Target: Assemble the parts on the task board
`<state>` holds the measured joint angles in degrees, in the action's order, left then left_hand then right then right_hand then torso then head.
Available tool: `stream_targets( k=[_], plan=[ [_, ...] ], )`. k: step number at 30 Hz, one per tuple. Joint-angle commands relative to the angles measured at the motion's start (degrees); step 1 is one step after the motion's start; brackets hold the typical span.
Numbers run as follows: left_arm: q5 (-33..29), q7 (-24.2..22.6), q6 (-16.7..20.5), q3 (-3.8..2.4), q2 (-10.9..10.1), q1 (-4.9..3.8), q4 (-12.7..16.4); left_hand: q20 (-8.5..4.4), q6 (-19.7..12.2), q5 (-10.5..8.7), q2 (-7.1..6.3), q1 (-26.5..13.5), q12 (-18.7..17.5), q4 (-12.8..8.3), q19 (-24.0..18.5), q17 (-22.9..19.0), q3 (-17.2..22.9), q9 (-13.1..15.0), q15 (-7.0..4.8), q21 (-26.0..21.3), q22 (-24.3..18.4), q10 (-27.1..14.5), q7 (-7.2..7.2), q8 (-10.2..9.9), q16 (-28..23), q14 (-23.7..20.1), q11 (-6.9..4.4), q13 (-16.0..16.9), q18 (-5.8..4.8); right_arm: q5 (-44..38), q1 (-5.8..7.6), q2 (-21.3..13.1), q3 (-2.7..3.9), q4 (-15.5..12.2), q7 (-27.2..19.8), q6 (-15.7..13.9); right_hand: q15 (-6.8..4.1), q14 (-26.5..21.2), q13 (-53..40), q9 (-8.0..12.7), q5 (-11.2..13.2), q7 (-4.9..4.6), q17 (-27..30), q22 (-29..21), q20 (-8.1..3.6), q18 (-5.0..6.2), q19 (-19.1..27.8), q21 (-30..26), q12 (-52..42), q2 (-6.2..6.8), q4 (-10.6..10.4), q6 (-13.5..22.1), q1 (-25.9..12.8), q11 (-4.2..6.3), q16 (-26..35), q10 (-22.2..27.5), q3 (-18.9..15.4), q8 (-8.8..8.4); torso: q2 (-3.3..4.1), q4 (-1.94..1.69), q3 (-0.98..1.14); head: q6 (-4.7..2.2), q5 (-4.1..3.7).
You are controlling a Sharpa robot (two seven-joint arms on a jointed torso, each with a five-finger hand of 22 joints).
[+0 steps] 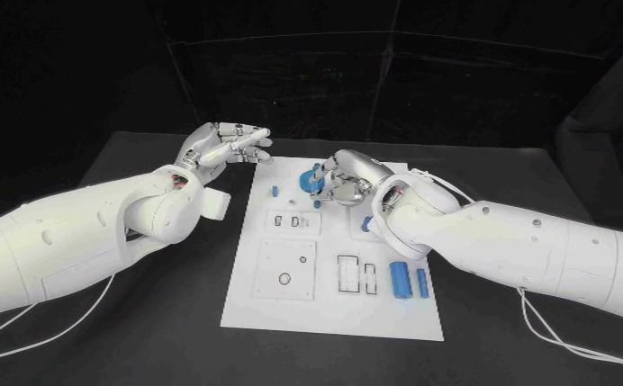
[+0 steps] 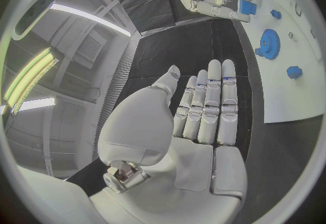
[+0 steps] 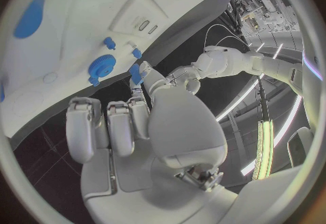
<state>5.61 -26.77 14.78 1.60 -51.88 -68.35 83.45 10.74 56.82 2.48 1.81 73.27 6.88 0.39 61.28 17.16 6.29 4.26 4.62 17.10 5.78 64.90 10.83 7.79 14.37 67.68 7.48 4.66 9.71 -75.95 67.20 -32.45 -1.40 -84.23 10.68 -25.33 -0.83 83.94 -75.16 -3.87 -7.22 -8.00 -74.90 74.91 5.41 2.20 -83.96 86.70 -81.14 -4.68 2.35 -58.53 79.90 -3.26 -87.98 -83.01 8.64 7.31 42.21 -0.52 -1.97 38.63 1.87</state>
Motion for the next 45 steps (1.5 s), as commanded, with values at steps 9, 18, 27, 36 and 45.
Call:
stream_targets(
  k=[9, 18, 27, 36, 45],
  plan=[
    [0.23, -0.73, -0.72, -0.04, 0.48, -0.33, -0.01, -0.06, 0.15, 0.34, 0.17, 0.43, -0.25, -0.27, 0.52, 0.08, -0.08, -0.08, -0.16, -0.35, -0.06, 0.09, 0.09, -0.21, -0.35, 0.1, 0.06, -0.08, 0.78, -7.47, -1.66, 3.76, -0.3, 1.49, 4.68, 3.12, -0.34, 4.96, -6.28, 0.0, -0.2, -0.03, -10.11, 7.72, -0.51, -0.62, -2.78, 0.05, 0.29, 0.42, 0.21, -0.19, -0.44, 0.19, -0.01, -0.04, 0.39, -0.12, 0.05, -0.14, 0.14, 0.6, 1.29],
    [0.23, -0.61, -0.97, -0.04, 0.62, -0.34, -0.12, -0.06, 0.18, 0.34, 0.19, 0.49, -0.31, -0.34, 0.53, 0.14, -0.04, -0.09, -0.16, -0.37, -0.08, 0.13, 0.1, -0.25, -0.39, 0.09, 0.07, -0.09, 0.78, -8.53, -2.01, 4.58, -0.46, 1.61, 5.22, 6.17, -0.29, 4.96, -6.2, 0.01, 0.18, -0.1, -10.13, 7.71, -0.49, -0.62, -2.78, 0.04, 0.4, 0.92, 0.08, -0.19, -1.29, 0.11, 0.0, 0.02, 0.51, -0.24, -0.01, 0.04, 0.09, 0.86, 1.29],
    [0.23, -0.51, -1.41, -0.04, 0.92, -0.34, -0.36, -0.06, 0.2, 0.34, 0.2, 0.5, -0.34, -0.35, 0.53, 0.17, -0.03, -0.09, -0.16, -0.38, -0.08, 0.14, 0.11, -0.26, -0.41, 0.09, 0.07, -0.09, 0.78, -8.92, -2.09, 4.84, -0.55, 1.7, 5.65, 8.45, -0.28, 4.96, -6.15, 0.02, 0.35, -0.11, -10.12, 7.66, -0.48, -0.61, -2.75, 0.01, 0.45, 1.01, 0.05, -0.15, -1.49, 0.1, 0.01, 0.07, 0.55, -0.29, 0.05, -0.01, 0.12, 0.84, 1.05],
    [0.23, -0.49, -1.71, -0.03, 1.06, -0.34, -0.51, -0.05, 0.21, 0.33, 0.16, 0.35, -0.42, -0.29, 0.54, 0.24, -0.09, -0.1, -0.14, -0.4, -0.11, 0.17, 0.16, -0.32, -0.45, 0.08, 0.11, -0.11, 0.77, -9.43, -2.26, 4.81, -0.58, 1.62, 5.98, 10.67, -0.27, 4.96, -6.17, 0.03, 0.48, -0.13, -10.12, 7.66, -0.47, -0.61, -2.76, 0.01, 0.44, 1.24, 0.05, -0.11, -1.74, 0.08, 0.01, 0.06, 0.59, -0.36, 0.04, -0.02, 0.1, 1.15, 1.04],
    [0.23, -0.48, -1.88, -0.02, 1.14, -0.33, -0.58, -0.05, 0.21, 0.33, 0.16, 0.33, -0.42, -0.29, 0.54, 0.24, -0.09, -0.1, -0.14, -0.4, -0.11, 0.18, 0.16, -0.32, -0.45, 0.08, 0.11, -0.11, 0.77, -10.0, -2.39, 4.78, -0.6, 1.67, 6.18, 11.42, -0.26, 4.96, -6.16, 0.03, 0.57, -0.14, -10.1, 7.6, -0.46, -0.59, -2.73, -0.02, 0.45, 1.36, 0.03, -0.09, -1.9, 0.07, 0.02, 0.07, 0.61, -0.39, -0.01, -0.04, 0.07, 1.31, 1.07]
  ],
)
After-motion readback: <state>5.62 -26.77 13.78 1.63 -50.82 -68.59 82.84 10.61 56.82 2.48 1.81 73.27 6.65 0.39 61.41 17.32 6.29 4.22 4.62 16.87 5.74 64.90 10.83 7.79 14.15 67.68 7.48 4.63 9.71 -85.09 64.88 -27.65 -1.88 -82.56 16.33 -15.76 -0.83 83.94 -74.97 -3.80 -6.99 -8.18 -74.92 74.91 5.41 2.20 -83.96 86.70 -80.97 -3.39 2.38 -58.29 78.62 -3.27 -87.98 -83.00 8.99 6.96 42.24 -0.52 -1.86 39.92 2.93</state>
